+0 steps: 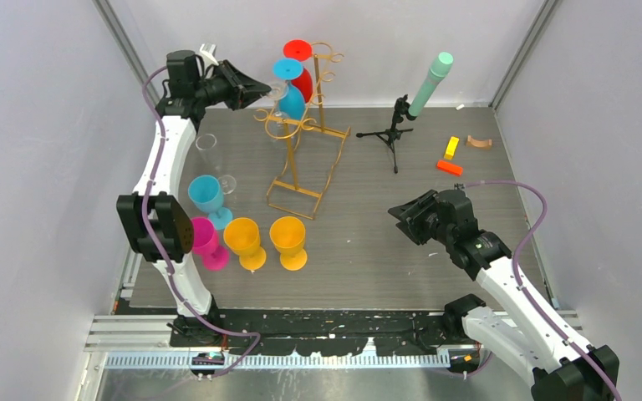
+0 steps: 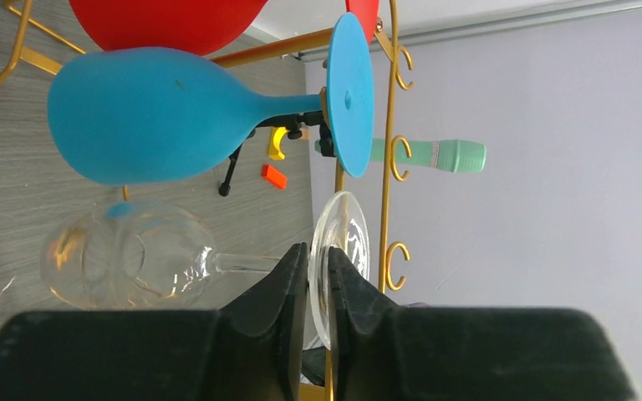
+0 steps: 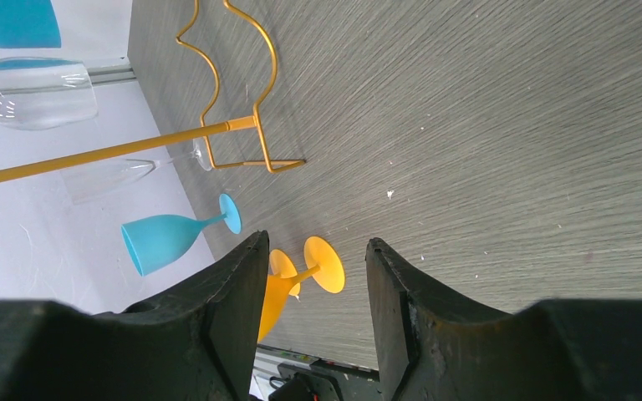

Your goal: Take the wine glass off the wine glass rack

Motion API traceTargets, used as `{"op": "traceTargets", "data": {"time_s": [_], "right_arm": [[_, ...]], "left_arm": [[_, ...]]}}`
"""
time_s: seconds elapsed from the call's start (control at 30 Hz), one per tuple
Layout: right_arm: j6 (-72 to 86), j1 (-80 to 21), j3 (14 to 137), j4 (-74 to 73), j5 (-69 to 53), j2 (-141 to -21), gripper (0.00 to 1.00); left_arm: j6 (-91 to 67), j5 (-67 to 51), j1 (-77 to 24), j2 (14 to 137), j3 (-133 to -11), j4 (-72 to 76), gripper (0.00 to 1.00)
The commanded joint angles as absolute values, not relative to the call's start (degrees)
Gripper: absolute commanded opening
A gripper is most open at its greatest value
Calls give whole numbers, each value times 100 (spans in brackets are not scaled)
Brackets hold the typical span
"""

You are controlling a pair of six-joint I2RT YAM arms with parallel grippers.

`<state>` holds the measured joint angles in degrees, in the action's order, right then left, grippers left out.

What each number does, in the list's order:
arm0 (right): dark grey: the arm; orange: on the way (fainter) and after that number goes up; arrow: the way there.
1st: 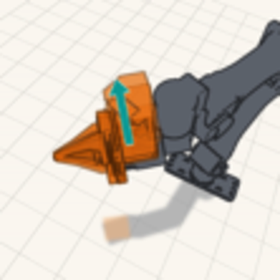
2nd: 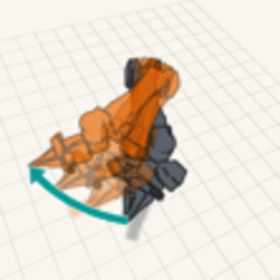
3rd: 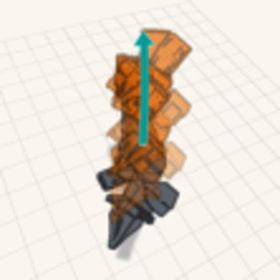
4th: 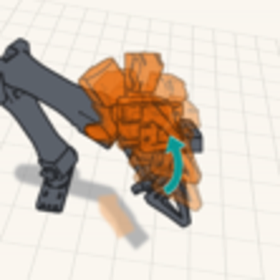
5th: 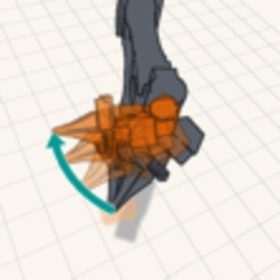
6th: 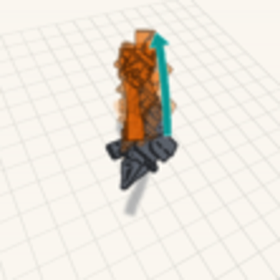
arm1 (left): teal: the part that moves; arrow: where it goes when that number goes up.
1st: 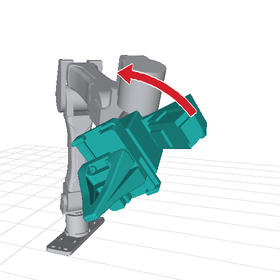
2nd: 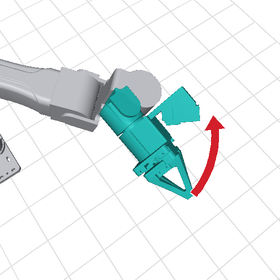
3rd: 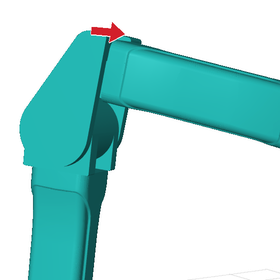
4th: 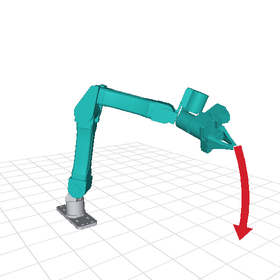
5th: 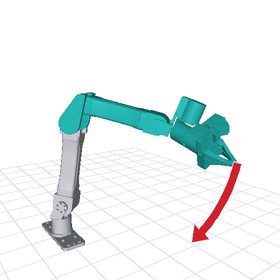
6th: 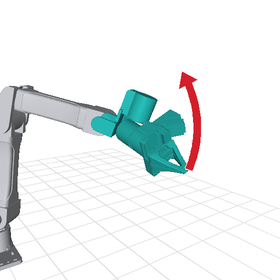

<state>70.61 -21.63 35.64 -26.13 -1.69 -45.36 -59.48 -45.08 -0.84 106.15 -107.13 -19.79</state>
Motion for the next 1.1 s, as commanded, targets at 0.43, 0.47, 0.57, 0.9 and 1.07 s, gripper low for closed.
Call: {"op": "traceTargets", "data": {"time_s": [0.43, 0.47, 0.57, 0.9, 1.07], "right_arm": [[7023, -2151, 3586, -2507, -131, -4345, 51], [7023, -2152, 3586, -2515, -118, -4325, 51], [7014, -2153, 3578, -2521, -110, -4309, 51], [7014, -2153, 3561, -2525, -123, -4295, 51], [7015, -2153, 3559, -2531, -123, -4288, 51]], "left_arm": [[-5909, -4564, -70, 10429, -11011, -1813, 0], [-5894, -4520, -58, 10395, -10996, -1823, 0], [-5866, -4392, -31, 10289, -10946, -1837, 2], [-5703, -4298, -26, 10299, -11136, -2026, 21], [-5501, -4154, -26, 10281, -11146, -2245, 20]]}}
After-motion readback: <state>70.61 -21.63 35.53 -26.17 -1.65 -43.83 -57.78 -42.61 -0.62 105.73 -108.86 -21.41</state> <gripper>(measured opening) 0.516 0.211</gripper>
